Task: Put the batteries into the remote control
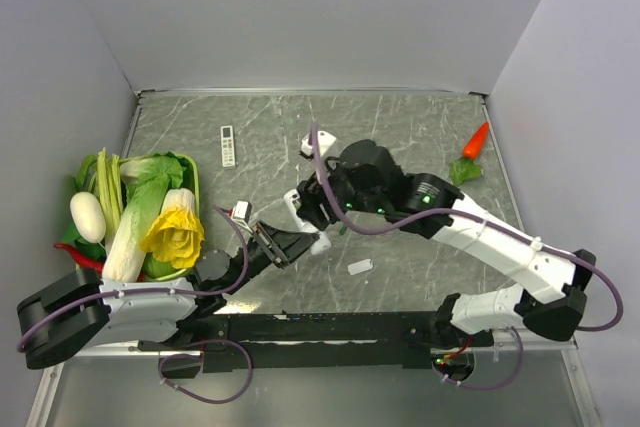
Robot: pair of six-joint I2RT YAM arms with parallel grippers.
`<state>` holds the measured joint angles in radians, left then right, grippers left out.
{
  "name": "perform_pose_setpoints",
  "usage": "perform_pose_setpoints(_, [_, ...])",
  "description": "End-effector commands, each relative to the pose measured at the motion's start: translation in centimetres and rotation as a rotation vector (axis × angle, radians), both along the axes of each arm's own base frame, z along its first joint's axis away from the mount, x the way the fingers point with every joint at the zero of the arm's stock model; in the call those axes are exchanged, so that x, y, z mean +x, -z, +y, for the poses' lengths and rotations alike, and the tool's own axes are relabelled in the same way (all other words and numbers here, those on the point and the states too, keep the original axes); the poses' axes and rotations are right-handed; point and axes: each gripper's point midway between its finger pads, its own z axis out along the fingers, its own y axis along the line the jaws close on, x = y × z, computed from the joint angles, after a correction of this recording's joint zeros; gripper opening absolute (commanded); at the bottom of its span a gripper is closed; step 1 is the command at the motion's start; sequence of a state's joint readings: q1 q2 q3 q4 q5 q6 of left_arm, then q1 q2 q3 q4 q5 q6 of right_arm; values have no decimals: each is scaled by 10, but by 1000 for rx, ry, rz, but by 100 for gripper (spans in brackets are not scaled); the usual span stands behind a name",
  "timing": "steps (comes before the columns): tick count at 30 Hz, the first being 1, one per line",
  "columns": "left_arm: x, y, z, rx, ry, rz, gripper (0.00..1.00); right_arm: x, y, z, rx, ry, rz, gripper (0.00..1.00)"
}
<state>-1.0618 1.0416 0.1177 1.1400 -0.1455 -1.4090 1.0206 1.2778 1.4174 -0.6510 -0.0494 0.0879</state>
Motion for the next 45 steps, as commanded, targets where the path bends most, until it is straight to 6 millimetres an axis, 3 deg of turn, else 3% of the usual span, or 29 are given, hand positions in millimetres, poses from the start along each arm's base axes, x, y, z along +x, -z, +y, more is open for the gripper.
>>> perform_pose_setpoints(1, [-7, -28, 3, -88, 26, -38, 2, -22, -47, 0, 170, -313, -194, 60])
perform_pose_setpoints(7, [-8, -29, 4, -76, 25, -35, 2, -29, -44, -13, 198, -556, -419, 59])
perform_pose_setpoints(15, [-10, -31, 2, -58, 41, -37, 2, -36, -31, -8, 238, -784, -575, 52])
perform_pose_setpoints(24, [-14, -35, -4, -52, 71, -53, 2, -28, -6, 3, 206, -896, -537, 49])
perform_pose_setpoints(30, [-15, -37, -4, -55, 77, -58, 2, -16, 9, 0, 200, -895, -484, 48])
perform_pose_setpoints(45, [-16, -39, -8, -54, 92, -63, 2, -15, 19, 5, 228, -918, -439, 44])
